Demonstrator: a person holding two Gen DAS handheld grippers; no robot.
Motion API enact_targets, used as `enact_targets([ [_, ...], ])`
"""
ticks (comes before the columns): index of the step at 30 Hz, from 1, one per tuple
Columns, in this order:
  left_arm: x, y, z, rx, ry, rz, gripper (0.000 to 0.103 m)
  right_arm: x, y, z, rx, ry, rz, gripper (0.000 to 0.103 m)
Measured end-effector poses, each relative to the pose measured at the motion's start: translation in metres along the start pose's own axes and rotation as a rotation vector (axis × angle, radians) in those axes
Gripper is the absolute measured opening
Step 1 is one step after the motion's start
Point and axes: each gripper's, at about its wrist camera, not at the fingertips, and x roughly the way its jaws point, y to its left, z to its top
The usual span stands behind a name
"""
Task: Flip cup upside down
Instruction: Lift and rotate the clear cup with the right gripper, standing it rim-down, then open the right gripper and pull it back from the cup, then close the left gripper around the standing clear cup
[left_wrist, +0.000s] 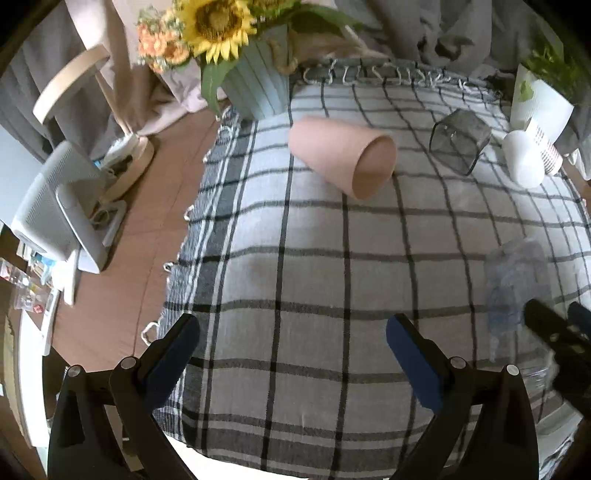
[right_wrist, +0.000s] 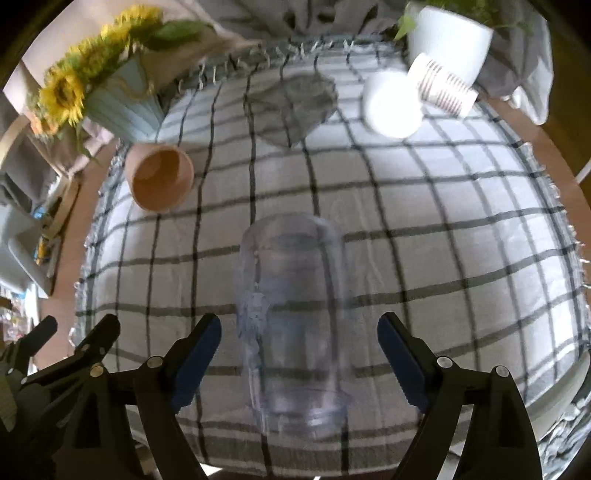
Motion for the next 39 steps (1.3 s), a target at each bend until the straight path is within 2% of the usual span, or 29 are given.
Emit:
enact_targets([
  [4, -0.017, -0.012, 0.009, 0.018, -0.011, -0.070, 0.103, -0.039, -0.013, 0.006, 0.039, -0.113, 0.016, 0.090],
  [7, -0.027, -0.030, 0.018, 0.040, 0.009, -0.162, 0.103, -0.054, -0.026, 0.013, 0.068, -0.137, 0.048, 0.091],
  [9, -0.030, -0.044, 0.024, 0.059, 0.023, -0.210, 0.103, -0.057, -0.034, 0.017, 0.093, -0.133, 0.043, 0.091],
  [13, -0.034, -0.075, 0.035, 0.109, 0.042, -0.251, 0.103, -0.060, -0.063, 0.019, 0.171, -0.118, 0.040, 0.091],
  [20, -0.014, -0.125, 0.052, 0.157, 0.172, -0.340, 0.103, -0.055, -0.114, 0.021, 0.283, -0.080, 0.048, 0.091],
  [26, 0.009, -0.154, 0.064, 0.163, 0.277, -0.349, 0.101, -0.047, -0.139, 0.030, 0.327, -0.055, 0.067, 0.091],
  [36, 0.045, -0.175, 0.074, 0.137, 0.405, -0.340, 0.094, -0.016, -0.157, 0.046, 0.358, 0.038, 0.079, 0.091],
  [39, 0.052, -0.180, 0.076, 0.134, 0.432, -0.336, 0.084, -0.008, -0.162, 0.048, 0.372, 0.061, 0.085, 0.091],
])
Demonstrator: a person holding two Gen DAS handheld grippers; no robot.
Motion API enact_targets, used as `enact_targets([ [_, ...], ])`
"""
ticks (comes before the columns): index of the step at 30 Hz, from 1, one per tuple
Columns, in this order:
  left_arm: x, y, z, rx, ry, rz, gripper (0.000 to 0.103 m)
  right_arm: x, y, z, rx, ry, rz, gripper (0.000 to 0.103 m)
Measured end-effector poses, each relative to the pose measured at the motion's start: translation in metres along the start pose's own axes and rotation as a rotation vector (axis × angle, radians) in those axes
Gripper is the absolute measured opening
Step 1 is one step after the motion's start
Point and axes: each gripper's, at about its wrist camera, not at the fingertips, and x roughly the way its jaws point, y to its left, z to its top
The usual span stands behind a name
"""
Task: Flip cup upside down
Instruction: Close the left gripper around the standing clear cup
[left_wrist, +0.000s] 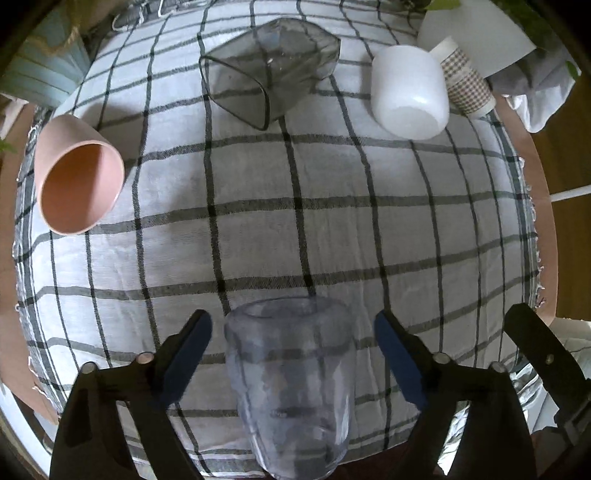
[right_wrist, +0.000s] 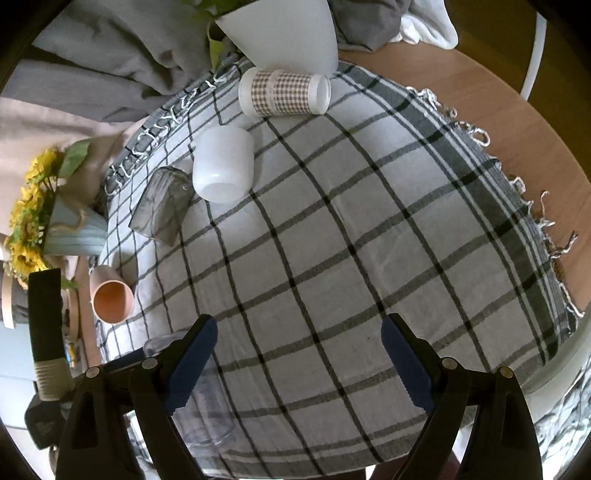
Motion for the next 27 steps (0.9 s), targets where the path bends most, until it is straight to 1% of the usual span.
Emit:
enact_targets([
  [2, 0.004, -0.002, 0.002, 0.003, 0.019, 0.003, 0.072, 0.002, -0.001, 0.001, 0.004, 0.005, -0.001, 0.091],
  [4, 0.007, -0.003, 0.003, 0.005, 0.026, 0.008, 0.069, 0.003, -0.002, 0.003, 0.005, 0.008, -0.002, 0.091],
  [8, 0.006, -0.001, 0.003, -0.019, 0.018, -0.001, 0.070, 0.004, -0.002, 0.005, 0.006, 0.005, -0.005, 0.091],
  [10, 0.002, 0.009, 0.003, -0.028, 0.010, -0.001, 0.070, 0.004, -0.002, 0.006, 0.008, 0.007, -0.001, 0.091],
  [14, -0.013, 0.016, 0.007, -0.041, -0.037, 0.006, 0.070, 0.003, 0.000, 0.007, 0.013, 0.002, 0.008, 0.091],
  [19, -0.043, 0.022, 0.007, -0.037, -0.117, 0.006, 0.070, -0.008, 0.006, 0.010, 0.005, -0.025, 0.029, 0.091],
  [23, -0.057, 0.027, -0.003, -0.038, -0.159, -0.009, 0.070, -0.022, 0.012, 0.012, -0.016, -0.065, 0.041, 0.091],
  [27, -0.064, 0.016, -0.021, -0.017, -0.188, -0.018, 0.070, -0.033, 0.014, 0.010, -0.039, -0.088, 0.048, 0.091],
])
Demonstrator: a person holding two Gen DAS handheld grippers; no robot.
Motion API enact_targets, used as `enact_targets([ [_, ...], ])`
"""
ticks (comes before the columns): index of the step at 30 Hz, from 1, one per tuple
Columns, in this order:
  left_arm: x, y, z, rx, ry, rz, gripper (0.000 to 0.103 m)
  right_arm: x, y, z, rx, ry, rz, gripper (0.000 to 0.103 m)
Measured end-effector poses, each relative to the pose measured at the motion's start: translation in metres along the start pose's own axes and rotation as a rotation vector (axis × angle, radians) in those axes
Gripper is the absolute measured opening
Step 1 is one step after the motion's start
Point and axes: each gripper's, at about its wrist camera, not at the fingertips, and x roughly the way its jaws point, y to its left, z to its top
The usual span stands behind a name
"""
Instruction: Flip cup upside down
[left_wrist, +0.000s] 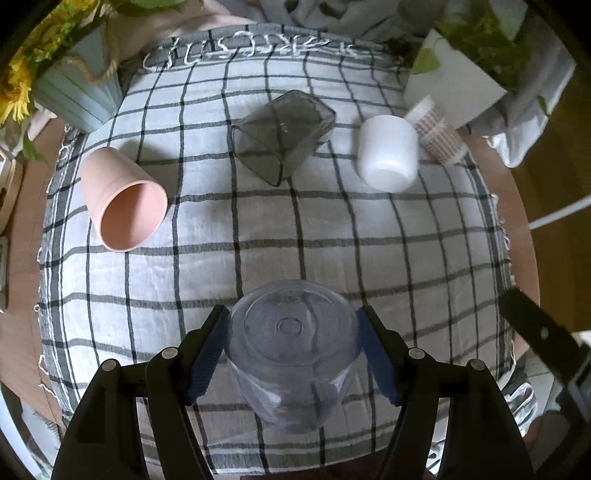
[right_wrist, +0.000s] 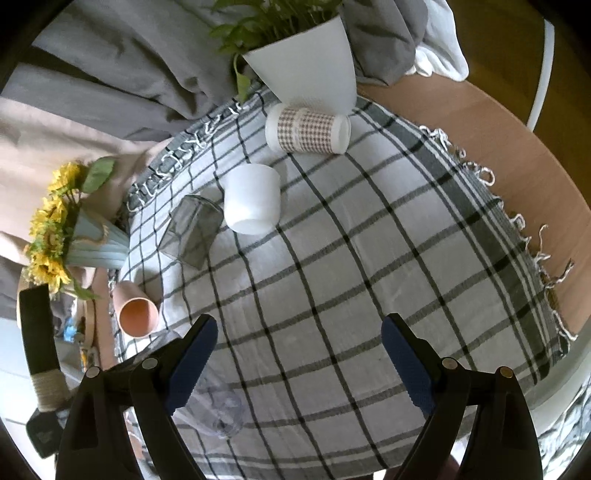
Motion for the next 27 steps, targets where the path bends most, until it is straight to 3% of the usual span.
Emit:
enact_targets([
  [10, -0.015, -0.012, -0.039, 0.009, -0.063, 0.020, 0.069, -0.007, 0.002, -0.011, -0.067, 0.015, 0.002, 0.091],
  [21, -0.017, -0.018, -0.068, -0.010, -0.049, 0.000, 0.070, -0.011, 0.002, -0.021, -0.133, 0.043, 0.004, 0.091],
  [27, -0.014, -0.020, -0.073, -0.031, -0.046, -0.017, 0.082, -0.014, 0.002, -0.024, -0.168, 0.041, 0.005, 0.091],
])
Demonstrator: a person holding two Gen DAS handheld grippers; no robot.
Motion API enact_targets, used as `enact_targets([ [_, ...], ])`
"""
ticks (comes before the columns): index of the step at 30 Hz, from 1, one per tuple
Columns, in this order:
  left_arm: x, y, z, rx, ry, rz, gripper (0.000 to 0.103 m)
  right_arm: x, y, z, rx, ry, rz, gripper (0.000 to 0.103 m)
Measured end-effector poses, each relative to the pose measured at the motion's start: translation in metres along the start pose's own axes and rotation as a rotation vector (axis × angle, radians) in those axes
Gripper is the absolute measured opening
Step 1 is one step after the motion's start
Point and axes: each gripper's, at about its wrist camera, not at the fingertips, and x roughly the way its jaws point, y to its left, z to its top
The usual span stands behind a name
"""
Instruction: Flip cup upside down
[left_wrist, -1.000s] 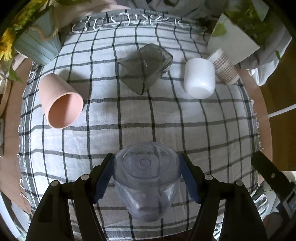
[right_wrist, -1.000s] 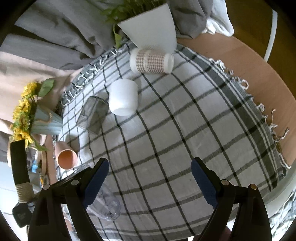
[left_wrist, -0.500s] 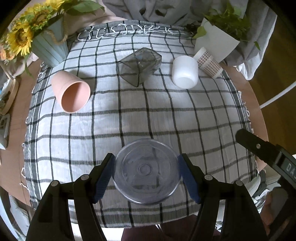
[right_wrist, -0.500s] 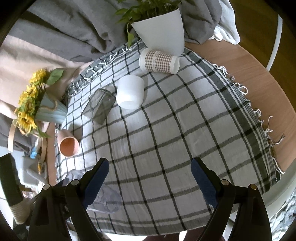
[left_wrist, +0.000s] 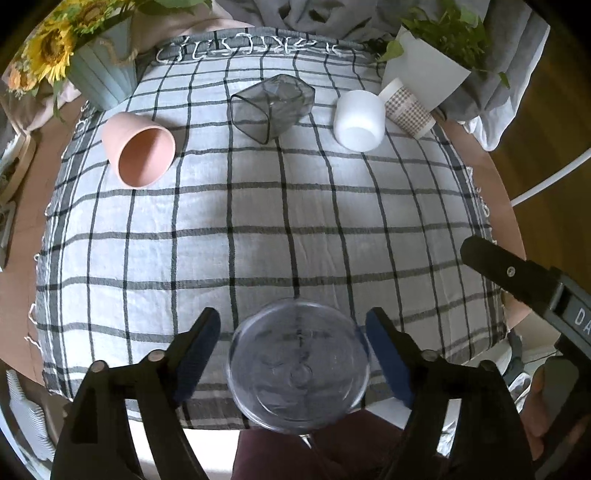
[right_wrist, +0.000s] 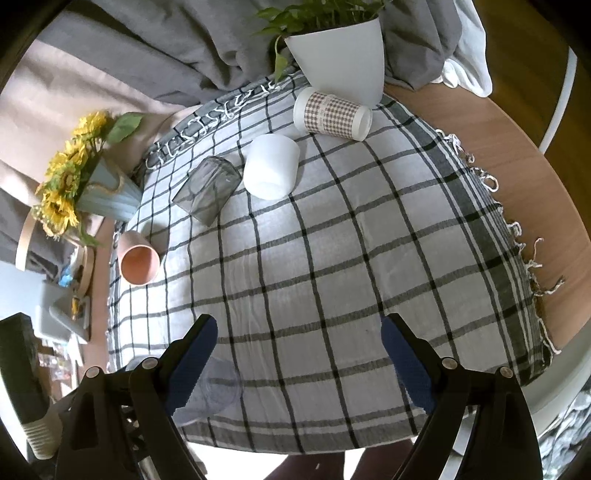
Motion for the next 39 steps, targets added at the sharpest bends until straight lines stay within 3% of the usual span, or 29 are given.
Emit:
enact_targets([
  [11, -0.008, 0.001, -0.002, -0.047, -0.046, 0.006, 0.086, -0.012, -0.002, -0.001, -0.030, -0.033, 0.014, 0.091],
  [15, -0.028, 0.000, -0.007, -0.067, -0.131, 0.042, 0.087, -0.023, 0.000, 0.000, -0.041, -0.083, 0.015, 0.091],
  [20, -0.070, -0.002, -0.025, -0.109, -0.308, 0.102, 0.103, -0.052, 0.006, 0.000, -0.086, -0.191, 0.005, 0.091],
  [24, -0.095, -0.003, -0.040, -0.097, -0.403, 0.159, 0.103, -0.077, 0.018, -0.008, -0.154, -0.262, 0.000, 0.096],
  [28, -0.113, 0.004, -0.058, -0.097, -0.470, 0.227, 0.103, -0.097, 0.034, -0.025, -0.211, -0.327, -0.022, 0.098],
  [33, -0.134, 0.018, -0.088, -0.105, -0.532, 0.241, 0.103, -0.119, 0.051, -0.059, -0.250, -0.392, -0.051, 0.098],
  [39, -0.156, 0.032, -0.129, -0.048, -0.575, 0.262, 0.103, -0.139, 0.068, -0.109, -0.233, -0.428, -0.082, 0.098],
])
